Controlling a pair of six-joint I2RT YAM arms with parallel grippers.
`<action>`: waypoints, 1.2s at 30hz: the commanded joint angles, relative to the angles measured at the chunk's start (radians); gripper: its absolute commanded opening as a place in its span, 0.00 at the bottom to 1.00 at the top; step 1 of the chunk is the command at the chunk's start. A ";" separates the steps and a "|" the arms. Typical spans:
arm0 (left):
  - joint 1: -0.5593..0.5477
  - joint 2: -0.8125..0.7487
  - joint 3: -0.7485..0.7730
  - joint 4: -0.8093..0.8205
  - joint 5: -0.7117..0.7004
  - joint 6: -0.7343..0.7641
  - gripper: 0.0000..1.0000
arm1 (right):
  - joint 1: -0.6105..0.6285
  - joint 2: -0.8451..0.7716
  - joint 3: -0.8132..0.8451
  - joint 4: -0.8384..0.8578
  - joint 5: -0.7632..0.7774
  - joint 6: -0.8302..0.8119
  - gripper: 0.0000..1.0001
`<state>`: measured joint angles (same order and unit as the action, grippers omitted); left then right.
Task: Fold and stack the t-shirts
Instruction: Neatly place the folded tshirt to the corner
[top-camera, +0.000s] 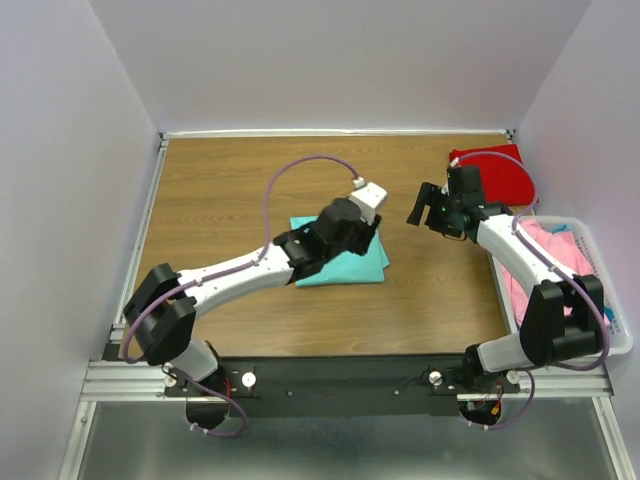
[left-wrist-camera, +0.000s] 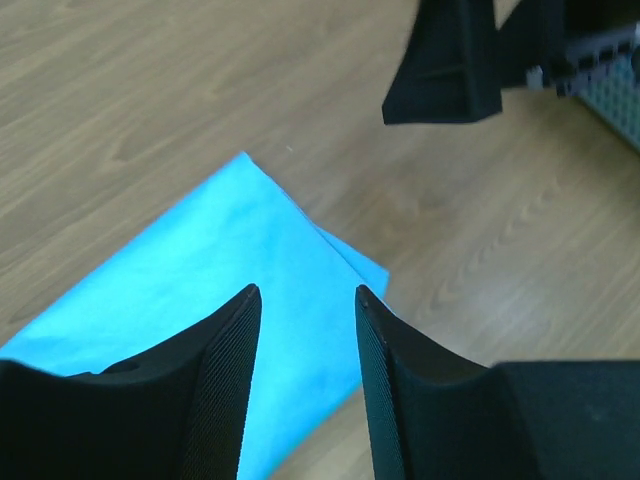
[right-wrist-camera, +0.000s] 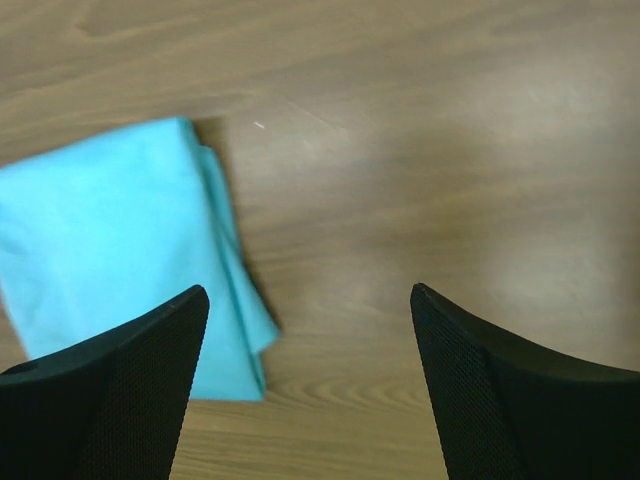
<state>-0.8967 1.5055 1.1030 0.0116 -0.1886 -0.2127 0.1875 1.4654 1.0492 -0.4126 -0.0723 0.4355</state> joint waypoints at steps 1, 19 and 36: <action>-0.117 0.117 0.085 -0.211 -0.138 0.154 0.52 | -0.011 -0.068 -0.096 -0.150 0.181 -0.004 0.91; -0.258 0.533 0.337 -0.372 -0.107 0.285 0.49 | -0.033 -0.106 -0.169 -0.157 0.183 0.006 0.91; -0.255 0.558 0.310 -0.383 -0.107 0.282 0.02 | -0.033 -0.031 -0.163 -0.054 -0.050 0.049 0.89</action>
<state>-1.1522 2.0697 1.4349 -0.3622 -0.2993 0.0639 0.1616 1.4017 0.8879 -0.5159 -0.0246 0.4503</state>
